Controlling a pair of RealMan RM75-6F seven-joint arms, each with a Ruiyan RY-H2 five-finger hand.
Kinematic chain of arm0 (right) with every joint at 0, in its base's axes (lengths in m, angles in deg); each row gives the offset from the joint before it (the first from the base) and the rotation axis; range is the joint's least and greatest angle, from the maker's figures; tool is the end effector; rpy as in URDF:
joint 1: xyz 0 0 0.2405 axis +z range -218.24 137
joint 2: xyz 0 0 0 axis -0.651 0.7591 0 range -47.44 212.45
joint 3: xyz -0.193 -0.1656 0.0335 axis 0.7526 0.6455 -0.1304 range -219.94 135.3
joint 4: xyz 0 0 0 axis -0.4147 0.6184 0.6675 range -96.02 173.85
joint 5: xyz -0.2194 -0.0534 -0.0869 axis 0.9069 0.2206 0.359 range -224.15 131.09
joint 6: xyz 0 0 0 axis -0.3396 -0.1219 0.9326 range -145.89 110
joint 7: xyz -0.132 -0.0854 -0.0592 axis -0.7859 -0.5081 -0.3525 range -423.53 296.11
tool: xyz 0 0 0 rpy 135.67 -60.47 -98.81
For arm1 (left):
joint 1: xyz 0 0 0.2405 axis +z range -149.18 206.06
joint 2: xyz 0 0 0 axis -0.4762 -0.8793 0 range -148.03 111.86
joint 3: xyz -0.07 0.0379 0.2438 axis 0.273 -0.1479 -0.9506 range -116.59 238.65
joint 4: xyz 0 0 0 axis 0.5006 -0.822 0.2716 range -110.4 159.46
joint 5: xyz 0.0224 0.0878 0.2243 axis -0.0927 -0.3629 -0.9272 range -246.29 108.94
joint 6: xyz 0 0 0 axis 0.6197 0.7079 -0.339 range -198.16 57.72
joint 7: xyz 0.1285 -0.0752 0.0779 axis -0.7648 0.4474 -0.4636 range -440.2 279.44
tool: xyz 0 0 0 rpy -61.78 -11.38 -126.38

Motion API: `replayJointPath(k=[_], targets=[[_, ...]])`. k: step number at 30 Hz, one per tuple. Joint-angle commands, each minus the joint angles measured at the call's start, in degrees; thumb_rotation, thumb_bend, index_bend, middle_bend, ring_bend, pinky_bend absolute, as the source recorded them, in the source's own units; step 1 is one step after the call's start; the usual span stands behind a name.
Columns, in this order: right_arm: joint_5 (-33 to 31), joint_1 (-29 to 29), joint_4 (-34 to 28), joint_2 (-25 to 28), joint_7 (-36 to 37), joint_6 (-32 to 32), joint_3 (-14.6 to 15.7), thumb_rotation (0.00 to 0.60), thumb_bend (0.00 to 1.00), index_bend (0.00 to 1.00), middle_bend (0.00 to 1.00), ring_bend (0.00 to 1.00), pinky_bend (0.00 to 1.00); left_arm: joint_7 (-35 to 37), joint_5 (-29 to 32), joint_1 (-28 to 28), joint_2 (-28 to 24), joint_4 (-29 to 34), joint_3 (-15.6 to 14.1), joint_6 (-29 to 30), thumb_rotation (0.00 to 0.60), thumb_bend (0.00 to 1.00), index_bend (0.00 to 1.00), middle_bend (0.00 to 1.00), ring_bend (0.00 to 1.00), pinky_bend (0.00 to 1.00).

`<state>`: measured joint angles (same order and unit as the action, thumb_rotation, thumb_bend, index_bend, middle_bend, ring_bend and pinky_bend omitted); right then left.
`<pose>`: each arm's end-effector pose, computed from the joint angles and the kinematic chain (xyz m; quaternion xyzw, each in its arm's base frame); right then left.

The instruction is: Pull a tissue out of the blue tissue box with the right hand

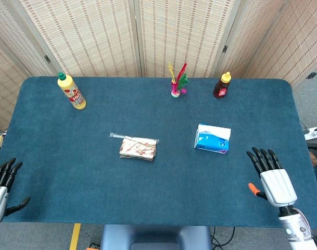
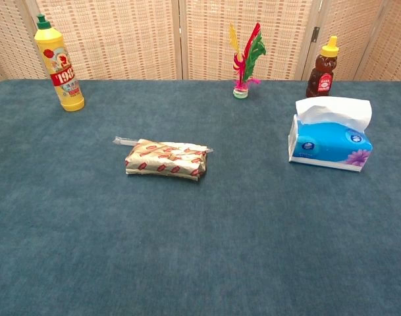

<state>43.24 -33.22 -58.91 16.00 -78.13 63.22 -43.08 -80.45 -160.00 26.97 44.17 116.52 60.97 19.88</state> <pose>-0.2829 -0.2078 0.0873 0.6691 -0.3460 0.3526 0.5552 -0.3241 0.1761 0.1405 -0.6105 -0.3631 -0.3878 0.5873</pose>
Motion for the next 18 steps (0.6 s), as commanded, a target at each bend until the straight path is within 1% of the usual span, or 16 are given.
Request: replayJointPath(k=[1,7,10,12,15,17,18], targets=[[-0.01,0.01,0.01,-0.01,-0.02,-0.03,0.01,0.6,0.15,0.0,0.0,0.0,0.0,-0.01,-0.03,0.01,0.01,-0.02,-0.01,0.03,0.6,0.25,0.0,0.0,0.0,0.14],[-1.06,0.61,0.09,0.0,0.6,-0.97,-0.64,0.6,0.15,0.0,0.0,0.0,0.0,0.08,-0.04,0.05,-0.03,0.11,0.01,0.13,0.6,0.25,0.0,0.0,0.0,0.14],[-2.86,1.85,0.29,-0.22,2.14,-2.43,-2.14,0.6,0.16,0.01,0.01,0.0,0.0,0.01,0.0,-0.11,0.0,0.02,-0.01,-0.22,0.6,0.25,0.0,0.0,0.0,0.14],[-4.89,3.31,0.72,-0.58,2.57,-4.08,-3.83,0.6,0.17,0.05,0.03,0.0,0.0,0.05,-0.14,-0.17,0.04,-0.05,-0.03,-0.23,0.6,0.25,0.0,0.0,0.0,0.14],[-8.68,5.96,0.8,-1.41,0.7,-6.91,-6.67,0.6,0.19,0.13,0.06,0.0,0.0,0.45,-0.28,-0.04,-0.02,-0.11,0.06,0.25,0.6,0.25,0.0,0.0,0.0,0.14],[-10.73,7.42,0.97,-2.29,-0.75,-8.17,-8.16,0.6,0.19,0.17,0.09,0.0,0.0,0.79,-0.13,0.04,-0.13,-0.06,0.11,0.35,0.6,0.25,0.0,0.0,0.0,0.14],[-11.09,7.7,1.03,-2.49,-1.0,-8.41,-8.41,0.6,0.19,0.19,0.11,0.0,0.0,0.86,-0.1,0.05,-0.15,-0.04,0.12,0.36,0.6,0.25,0.0,0.0,0.0,0.14]])
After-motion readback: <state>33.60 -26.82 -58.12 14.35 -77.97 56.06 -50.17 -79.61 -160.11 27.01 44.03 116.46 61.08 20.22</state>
